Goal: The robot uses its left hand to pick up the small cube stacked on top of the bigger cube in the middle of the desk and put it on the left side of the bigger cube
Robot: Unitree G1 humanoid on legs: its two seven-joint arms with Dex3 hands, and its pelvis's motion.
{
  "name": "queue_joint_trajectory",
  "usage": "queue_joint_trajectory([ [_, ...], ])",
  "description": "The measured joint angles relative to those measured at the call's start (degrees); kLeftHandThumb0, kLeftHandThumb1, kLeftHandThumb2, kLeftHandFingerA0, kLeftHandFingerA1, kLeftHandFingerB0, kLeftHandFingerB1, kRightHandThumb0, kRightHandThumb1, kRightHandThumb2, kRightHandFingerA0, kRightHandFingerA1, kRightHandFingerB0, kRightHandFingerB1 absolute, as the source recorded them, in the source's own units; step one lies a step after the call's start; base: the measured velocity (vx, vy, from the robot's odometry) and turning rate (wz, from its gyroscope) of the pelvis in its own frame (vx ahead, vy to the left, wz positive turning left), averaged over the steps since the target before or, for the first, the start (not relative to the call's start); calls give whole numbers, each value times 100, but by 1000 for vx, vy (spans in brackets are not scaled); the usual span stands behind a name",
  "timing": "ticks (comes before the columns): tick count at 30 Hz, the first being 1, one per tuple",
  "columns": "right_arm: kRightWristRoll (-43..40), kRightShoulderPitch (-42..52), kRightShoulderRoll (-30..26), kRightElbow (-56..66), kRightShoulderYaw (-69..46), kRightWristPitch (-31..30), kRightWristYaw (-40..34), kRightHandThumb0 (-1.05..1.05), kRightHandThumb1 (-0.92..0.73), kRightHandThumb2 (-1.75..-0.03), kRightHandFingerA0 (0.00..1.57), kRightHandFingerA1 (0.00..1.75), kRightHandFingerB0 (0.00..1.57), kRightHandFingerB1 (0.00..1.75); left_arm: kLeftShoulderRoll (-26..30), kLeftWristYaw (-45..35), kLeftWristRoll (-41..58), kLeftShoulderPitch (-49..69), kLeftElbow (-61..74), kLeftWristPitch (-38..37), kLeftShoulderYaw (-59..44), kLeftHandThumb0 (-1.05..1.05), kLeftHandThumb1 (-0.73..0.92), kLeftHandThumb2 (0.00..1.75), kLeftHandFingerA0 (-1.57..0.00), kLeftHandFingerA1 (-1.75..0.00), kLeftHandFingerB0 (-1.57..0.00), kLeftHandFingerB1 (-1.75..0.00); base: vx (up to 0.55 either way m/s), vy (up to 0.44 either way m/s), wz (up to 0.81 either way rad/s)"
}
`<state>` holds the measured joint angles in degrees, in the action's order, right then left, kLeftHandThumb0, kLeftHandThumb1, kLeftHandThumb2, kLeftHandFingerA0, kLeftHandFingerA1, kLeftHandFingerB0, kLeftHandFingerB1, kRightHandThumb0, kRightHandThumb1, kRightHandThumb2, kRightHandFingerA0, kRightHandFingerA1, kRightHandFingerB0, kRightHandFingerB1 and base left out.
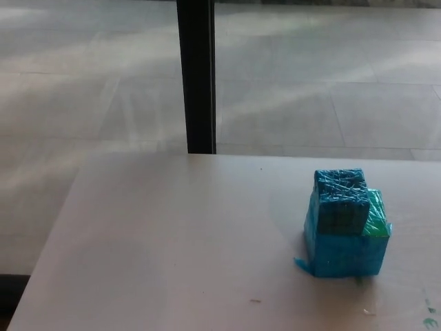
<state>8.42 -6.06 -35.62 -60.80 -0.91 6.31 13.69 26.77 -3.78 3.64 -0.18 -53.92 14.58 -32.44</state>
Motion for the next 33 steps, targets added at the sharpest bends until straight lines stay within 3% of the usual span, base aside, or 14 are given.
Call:
queue_joint_trajectory([
  [1, -7, -28, -3, -41, -11, 52, 49, -39, -19, -94, 92, 95, 69, 80, 36, 18, 18, -241, 78, 29, 17, -93, 85, 66, -45, -87, -17, -30, 0, 0, 0],
  [3, -13, -47, -6, -76, -19, 105, 98, -40, -19, -95, 89, 93, 68, 79, 60, 14, 34, -438, 189, 37, 67, -95, 75, 110, -36, -63, -11, -41, 0, 0, 0],
  [4, -18, -61, -15, -119, -24, 172, 155, -42, -22, -95, 90, 94, 67, 79, 107, -44, 43, -672, 457, 27, 248, -38, 41, 105, -2, -51, 0, -48, 0, 0, 0],
  [8, -12, -61, -24, -177, -24, 231, 212, -44, -20, -95, 93, 96, 67, 79, 173, -110, -51, -1249, 1260, 30, 877, -91, 75, 108, -53, -61, -14, -40, 0, 0, 0],
  [9, -11, -61, -24, -185, -24, 242, 224, -39, -17, -93, 94, 96, 68, 79, 175, -115, -65, -1411, 1448, 52, 1005, -83, 91, 68, -23, -45, -17, -27, 0, 0, 0],
  [11, -13, -62, -24, -188, -28, 259, 242, -40, -18, -93, 91, 95, 68, 79, 181, -129, -97, -1731, 1737, 94, 1234, -88, 91, 68, -75, -125, -19, -31, 0, 0, 0],
  [14, -12, -70, -24, -191, -33, 291, 256, -38, -19, -93, 91, 94, 67, 79, 191, -146, -218, -2485, 2193, 191, 1764, -92, 72, 117, -61, -111, -9, -46, 0, 0, 0],
  [17, -11, -71, -24, -195, -34, 310, 265, -40, -18, -92, 92, 95, 68, 78, 187, -174, -389, -3096, 2546, 286, 2306, -90, 73, 112, -23, -56, -4, -38, 0, 0, 0],
  [18, -10, -72, -24, -198, -33, 315, 271, -39, -18, -94, 92, 94, 69, 79, 151, -182, -474, -3373, 2635, 308, 2548, -94, 91, 68, -26, -43, -17, -28, 0, 0, 0],
  [20, -8, -72, -24, -200, -31, 327, 279, -39, -19, -93, 92, 94, 68, 79, 43, -187, -594, -3769, 2722, 326, 2898, -95, 74, 114, -23, -59, -5, -38, 0, 0, 0],
  [22, -4, -68, -24, -205, -28, 349, 292, -38, -20, -93, 91, 94, 67, 78, -100, -213, -746, -4177, 2839, 351, 3341, -92, 92, 72, -28, -63, -16, -29, 0, 0, 0],
  [26, 2, -65, -24, -238, -28, 373, 303, -36, -17, -92, 95, 96, 69, 78, -426, -319, -985, -4803, 3067, 453, 4103, -88, 70, 113, -13, -55, -8, -43, 0, 0, 0],
  [27, 2, -66, -24, -256, -29, 376, 308, -35, -18, -91, 95, 95, 70, 75, -558, -357, -1041, -4979, 3128, 485, 4322, -91, 92, 70, -17, -46, -17, -35, 0, 0, 0],
  [33, 1, -100, -24, -346, -34, 425, 327, -36, -20, -93, 90, 94, 66, 77, -1291, -539, -1456, -5839, 3111, 540, 5463, -93, 92, 68, -19, -59, -18, -35, 0, 0, 0],
])
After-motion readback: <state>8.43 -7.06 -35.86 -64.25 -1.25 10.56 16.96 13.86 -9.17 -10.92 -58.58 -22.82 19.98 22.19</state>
